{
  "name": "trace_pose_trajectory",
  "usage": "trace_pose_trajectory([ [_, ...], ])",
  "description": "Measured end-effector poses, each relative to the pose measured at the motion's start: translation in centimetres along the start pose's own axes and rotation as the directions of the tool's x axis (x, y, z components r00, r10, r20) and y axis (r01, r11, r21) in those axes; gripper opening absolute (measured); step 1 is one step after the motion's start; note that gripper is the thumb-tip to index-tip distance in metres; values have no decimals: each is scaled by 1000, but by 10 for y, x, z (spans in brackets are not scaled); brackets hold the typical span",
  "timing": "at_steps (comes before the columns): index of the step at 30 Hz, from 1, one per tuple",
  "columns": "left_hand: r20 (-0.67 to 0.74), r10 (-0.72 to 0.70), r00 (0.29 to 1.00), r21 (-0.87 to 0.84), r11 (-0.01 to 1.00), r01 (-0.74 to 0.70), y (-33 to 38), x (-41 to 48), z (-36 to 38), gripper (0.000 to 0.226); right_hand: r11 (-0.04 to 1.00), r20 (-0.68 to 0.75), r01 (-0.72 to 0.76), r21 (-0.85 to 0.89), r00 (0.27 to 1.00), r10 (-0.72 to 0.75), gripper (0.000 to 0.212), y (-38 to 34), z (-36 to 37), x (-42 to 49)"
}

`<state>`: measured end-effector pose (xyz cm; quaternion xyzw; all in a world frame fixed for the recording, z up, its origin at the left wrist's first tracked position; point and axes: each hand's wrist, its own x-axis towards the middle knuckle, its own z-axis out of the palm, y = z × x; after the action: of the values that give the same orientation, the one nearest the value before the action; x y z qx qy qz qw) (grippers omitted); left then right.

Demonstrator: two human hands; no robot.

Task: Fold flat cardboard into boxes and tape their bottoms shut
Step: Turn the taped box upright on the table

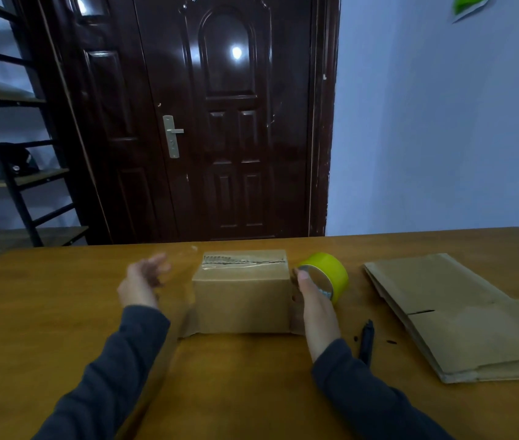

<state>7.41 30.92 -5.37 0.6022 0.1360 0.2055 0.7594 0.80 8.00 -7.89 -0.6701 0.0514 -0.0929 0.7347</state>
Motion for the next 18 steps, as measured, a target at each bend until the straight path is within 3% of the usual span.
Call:
trace_pose_trajectory([
  [1, -3, -24, 1000, 92, 996, 24, -12, -4, -1, 45, 1000, -20, -5, -6, 1000, 5, 35, -2, 0, 1],
  [3, 36, -110, 993, 199, 975, 100, -27, -15, 4, 50, 999, -29, 27, -36, 999, -28, 39, -3, -2, 3],
  [5, 76, -51, 996, 235, 972, 32, -37, -25, 8, 47, 996, -19, 65, -55, 998, -66, 49, -3, -3, 3],
  [7, 91, 41, 995, 249, 967, -63, -43, -32, 7, 44, 993, -24, 102, -54, 994, -104, 46, -2, -6, 5],
  [10, 169, 160, 972, 161, 969, -188, -42, -34, 0, 53, 986, -1, 163, -41, 987, -163, 38, -2, -11, 8],
  [14, 237, 267, 934, 55, 956, -287, -32, -38, -3, 50, 965, 82, 249, -82, 967, -243, 49, -2, -12, 12],
  [18, 344, 322, 882, -8, 940, -340, -31, -39, -8, 64, 982, 186, 178, -58, 969, -165, 25, -3, -20, 31],
])
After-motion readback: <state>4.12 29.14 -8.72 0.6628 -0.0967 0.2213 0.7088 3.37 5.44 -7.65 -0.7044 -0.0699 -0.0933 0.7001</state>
